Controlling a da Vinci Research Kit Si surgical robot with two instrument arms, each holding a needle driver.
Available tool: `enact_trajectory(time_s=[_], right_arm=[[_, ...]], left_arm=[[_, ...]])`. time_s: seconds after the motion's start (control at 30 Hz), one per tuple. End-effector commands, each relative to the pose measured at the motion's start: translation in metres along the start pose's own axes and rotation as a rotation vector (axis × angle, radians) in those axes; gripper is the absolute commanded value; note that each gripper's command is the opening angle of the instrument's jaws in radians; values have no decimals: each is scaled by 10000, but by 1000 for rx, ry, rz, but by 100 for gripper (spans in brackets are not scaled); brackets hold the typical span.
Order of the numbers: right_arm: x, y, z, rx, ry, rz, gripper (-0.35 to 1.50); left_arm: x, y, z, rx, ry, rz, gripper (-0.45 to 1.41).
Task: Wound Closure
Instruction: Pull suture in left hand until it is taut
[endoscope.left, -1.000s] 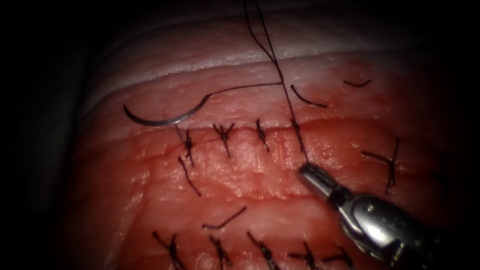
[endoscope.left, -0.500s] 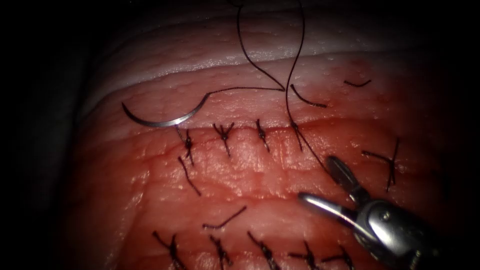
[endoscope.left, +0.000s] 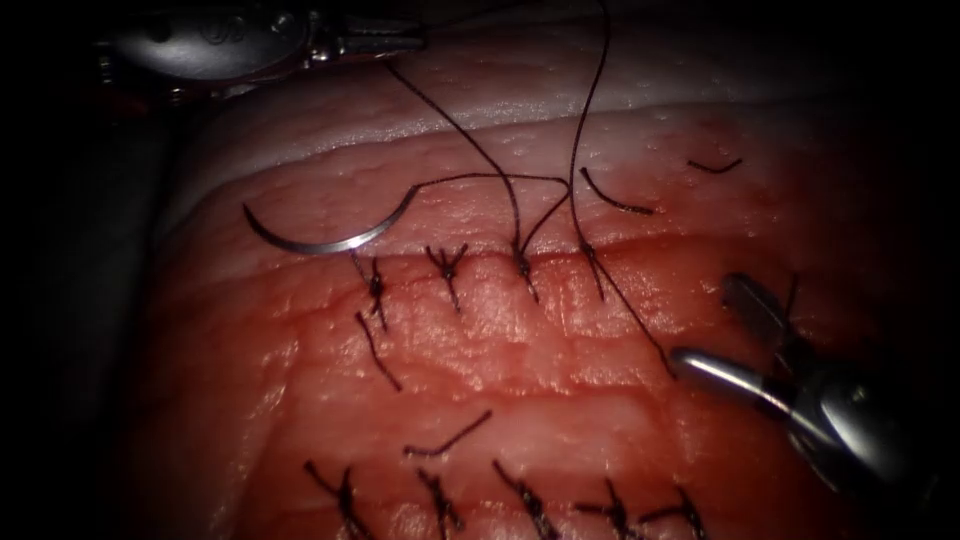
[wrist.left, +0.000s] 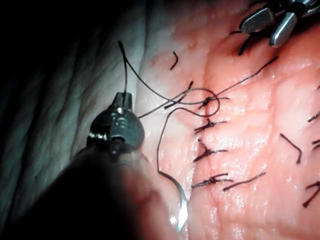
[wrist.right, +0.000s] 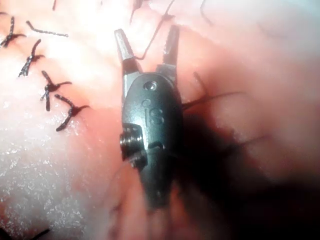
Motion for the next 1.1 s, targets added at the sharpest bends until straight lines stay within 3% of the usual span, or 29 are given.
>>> enact_trajectory(time_s=[0.03, 0.37, 0.57, 0.67, 0.8, 1.1], right_arm=[[1, 2, 11, -4, -2, 3, 81], [23, 14, 50, -40, -24, -5, 81], [18, 2, 77, -73, -19, -103, 84], [12, -6, 88, -82, -65, -185, 89], [7, -15, 99, -69, -117, -266, 84], [0, -26, 119, -84, -136, -337, 68]], left_arm=[[4, 1, 3, -2, 2, 15, -45], [51, 39, -40, -15, -25, 74, -45], [72, 52, -58, -16, -35, 96, -45], [80, 54, -62, -17, -39, 110, -45], [89, 51, -67, -20, -42, 121, -45], [103, 49, -68, -19, -47, 134, -45]])
